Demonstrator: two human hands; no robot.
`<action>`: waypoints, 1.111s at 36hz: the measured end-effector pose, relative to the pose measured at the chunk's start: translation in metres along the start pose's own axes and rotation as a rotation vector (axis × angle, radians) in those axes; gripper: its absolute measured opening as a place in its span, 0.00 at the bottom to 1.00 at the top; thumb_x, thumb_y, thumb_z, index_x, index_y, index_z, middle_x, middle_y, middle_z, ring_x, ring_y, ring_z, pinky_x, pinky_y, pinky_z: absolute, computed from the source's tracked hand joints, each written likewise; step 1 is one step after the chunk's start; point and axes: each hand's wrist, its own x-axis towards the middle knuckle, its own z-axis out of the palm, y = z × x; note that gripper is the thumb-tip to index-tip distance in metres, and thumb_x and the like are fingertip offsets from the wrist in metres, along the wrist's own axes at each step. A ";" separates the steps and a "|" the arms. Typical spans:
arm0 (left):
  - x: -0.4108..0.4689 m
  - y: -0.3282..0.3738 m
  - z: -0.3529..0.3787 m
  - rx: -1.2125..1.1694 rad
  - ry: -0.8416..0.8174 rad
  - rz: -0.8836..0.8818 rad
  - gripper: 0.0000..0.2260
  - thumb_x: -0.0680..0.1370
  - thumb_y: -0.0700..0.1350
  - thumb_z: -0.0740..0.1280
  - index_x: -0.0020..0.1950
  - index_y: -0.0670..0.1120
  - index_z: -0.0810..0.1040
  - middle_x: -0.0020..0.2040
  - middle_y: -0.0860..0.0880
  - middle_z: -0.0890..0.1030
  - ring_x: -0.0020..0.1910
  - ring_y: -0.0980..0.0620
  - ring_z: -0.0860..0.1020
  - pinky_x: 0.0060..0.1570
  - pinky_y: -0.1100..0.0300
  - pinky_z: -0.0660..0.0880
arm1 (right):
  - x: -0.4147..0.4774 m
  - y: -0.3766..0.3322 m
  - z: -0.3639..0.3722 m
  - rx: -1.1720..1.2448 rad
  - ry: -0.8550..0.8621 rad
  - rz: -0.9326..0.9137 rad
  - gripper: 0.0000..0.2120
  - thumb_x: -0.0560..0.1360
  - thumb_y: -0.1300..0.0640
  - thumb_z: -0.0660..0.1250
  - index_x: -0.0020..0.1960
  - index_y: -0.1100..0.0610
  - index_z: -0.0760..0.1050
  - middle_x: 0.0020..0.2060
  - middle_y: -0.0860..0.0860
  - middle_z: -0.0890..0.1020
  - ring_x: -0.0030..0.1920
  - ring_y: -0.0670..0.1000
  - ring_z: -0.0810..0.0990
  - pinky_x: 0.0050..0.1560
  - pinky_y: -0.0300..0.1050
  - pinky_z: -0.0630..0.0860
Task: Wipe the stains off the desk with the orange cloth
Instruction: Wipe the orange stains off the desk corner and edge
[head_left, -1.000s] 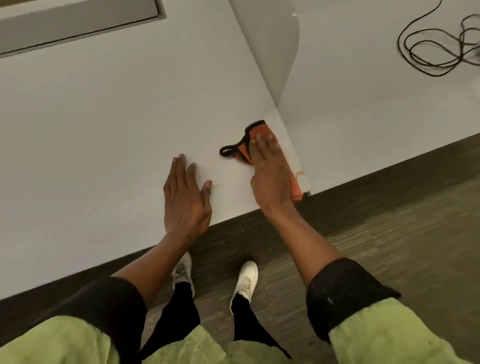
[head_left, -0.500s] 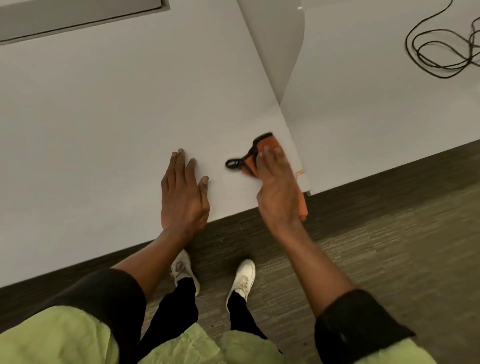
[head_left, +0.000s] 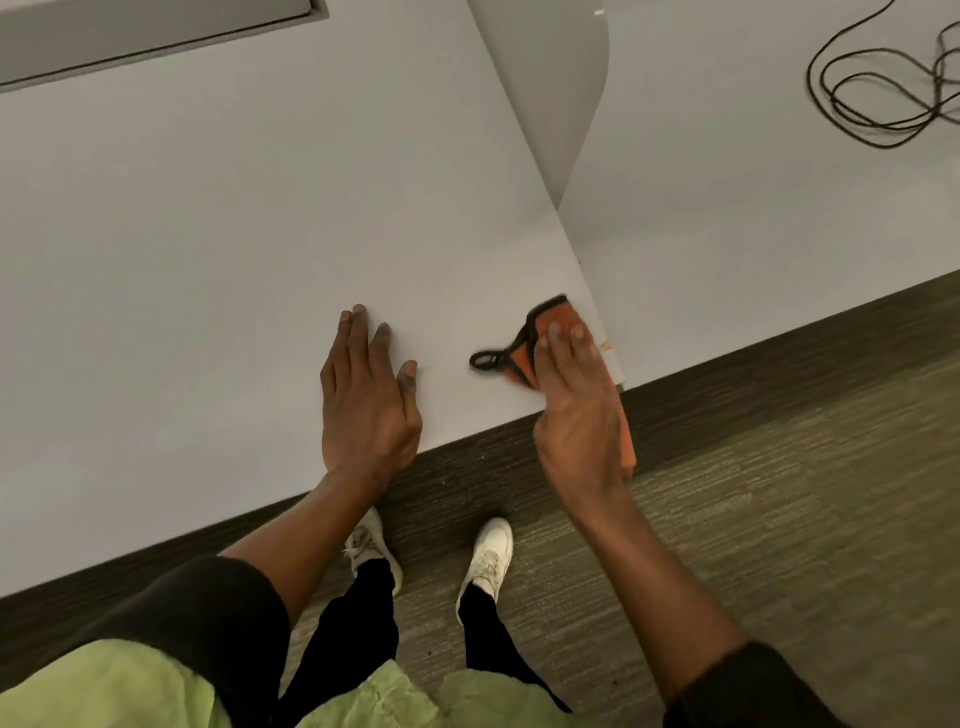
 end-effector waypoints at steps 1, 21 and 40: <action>0.000 0.000 0.000 -0.004 0.000 -0.001 0.27 0.89 0.56 0.50 0.85 0.42 0.61 0.90 0.42 0.54 0.90 0.44 0.49 0.86 0.46 0.50 | 0.017 0.003 0.000 -0.002 0.003 0.013 0.31 0.79 0.73 0.63 0.81 0.61 0.65 0.82 0.58 0.65 0.85 0.60 0.58 0.84 0.61 0.60; -0.001 0.002 0.000 -0.035 -0.005 -0.017 0.27 0.89 0.56 0.50 0.85 0.43 0.62 0.90 0.43 0.53 0.89 0.45 0.49 0.86 0.45 0.50 | 0.008 0.020 -0.009 0.011 -0.012 0.061 0.32 0.77 0.74 0.60 0.81 0.62 0.66 0.82 0.59 0.66 0.85 0.60 0.59 0.84 0.61 0.60; -0.001 0.002 -0.001 -0.016 -0.020 -0.021 0.28 0.88 0.54 0.48 0.85 0.42 0.61 0.90 0.43 0.53 0.90 0.45 0.48 0.87 0.43 0.51 | -0.035 -0.028 0.010 0.057 -0.058 -0.111 0.31 0.78 0.69 0.63 0.81 0.61 0.65 0.81 0.60 0.66 0.84 0.62 0.60 0.81 0.63 0.65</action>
